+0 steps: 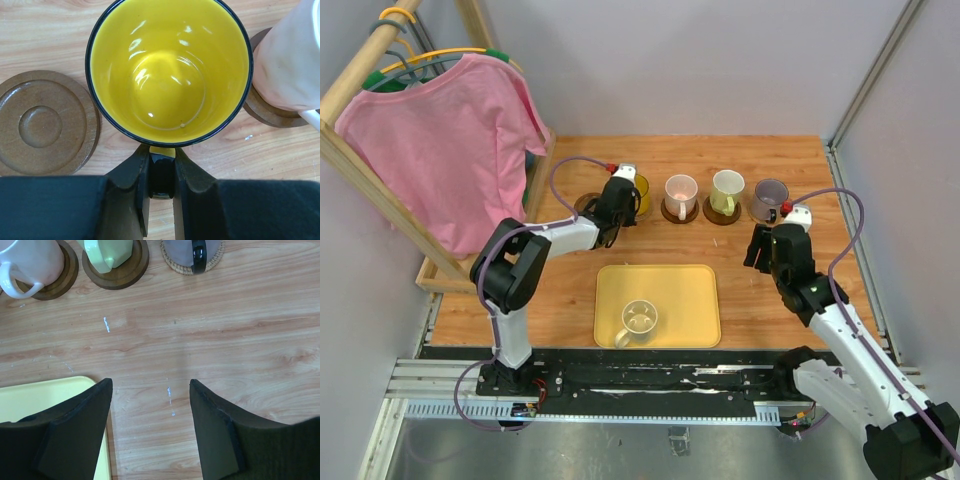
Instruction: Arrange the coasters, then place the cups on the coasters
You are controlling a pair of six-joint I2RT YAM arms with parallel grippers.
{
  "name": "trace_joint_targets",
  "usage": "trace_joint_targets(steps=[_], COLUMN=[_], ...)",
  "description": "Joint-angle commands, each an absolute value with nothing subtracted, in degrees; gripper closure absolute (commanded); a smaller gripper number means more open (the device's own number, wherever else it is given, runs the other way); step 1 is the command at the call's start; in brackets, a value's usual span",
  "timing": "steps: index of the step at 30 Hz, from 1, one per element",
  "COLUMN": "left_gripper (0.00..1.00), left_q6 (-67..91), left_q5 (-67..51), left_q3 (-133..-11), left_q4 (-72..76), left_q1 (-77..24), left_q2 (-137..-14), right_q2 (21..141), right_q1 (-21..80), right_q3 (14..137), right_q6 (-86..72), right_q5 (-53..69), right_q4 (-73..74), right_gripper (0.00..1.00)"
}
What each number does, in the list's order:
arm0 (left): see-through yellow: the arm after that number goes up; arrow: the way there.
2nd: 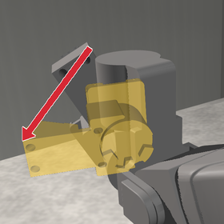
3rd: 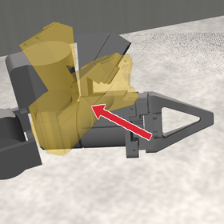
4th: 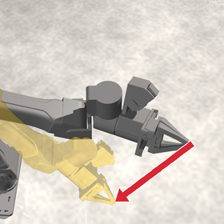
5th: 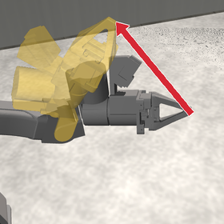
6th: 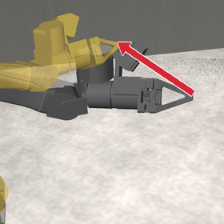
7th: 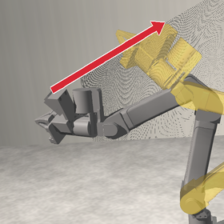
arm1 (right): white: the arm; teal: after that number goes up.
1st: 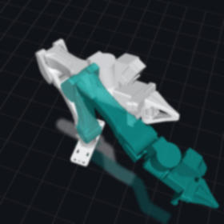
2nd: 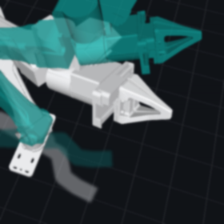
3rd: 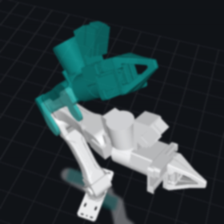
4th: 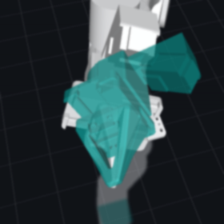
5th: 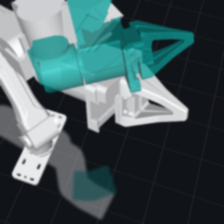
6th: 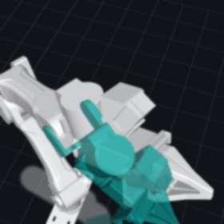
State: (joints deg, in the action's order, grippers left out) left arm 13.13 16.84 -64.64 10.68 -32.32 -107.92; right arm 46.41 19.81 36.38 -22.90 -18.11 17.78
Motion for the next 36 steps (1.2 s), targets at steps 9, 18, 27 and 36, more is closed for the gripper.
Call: trace_joint_targets(steps=[9,18,27,36], left_gripper=[0.99,0.99,0.85,0.57], left_q6=[13.2,13.7,14.6,14.9], left_q5=[18.3,19.2,18.5,17.5], left_q3=[-67.9,-67.7,-67.3,-66.3], left_q4=[16.7,16.8,16.3,15.0], left_q1=[-31.9,-32.0,-32.0,-32.2], left_q2=[-108.8,-109.6,-109.8,-108.7], right_q2=[46.7,47.3,47.8,47.8], right_q1=[19.2,19.2,19.2,19.2], right_q3=[35.2,34.8,34.8,34.9], right_q6=[-23.8,-24.0,-24.1,-24.5], right_q5=[-15.9,-15.0,-14.3,-13.7], right_q4=[16.0,15.6,15.1,15.1], right_gripper=[0.35,0.35,0.35,0.35])
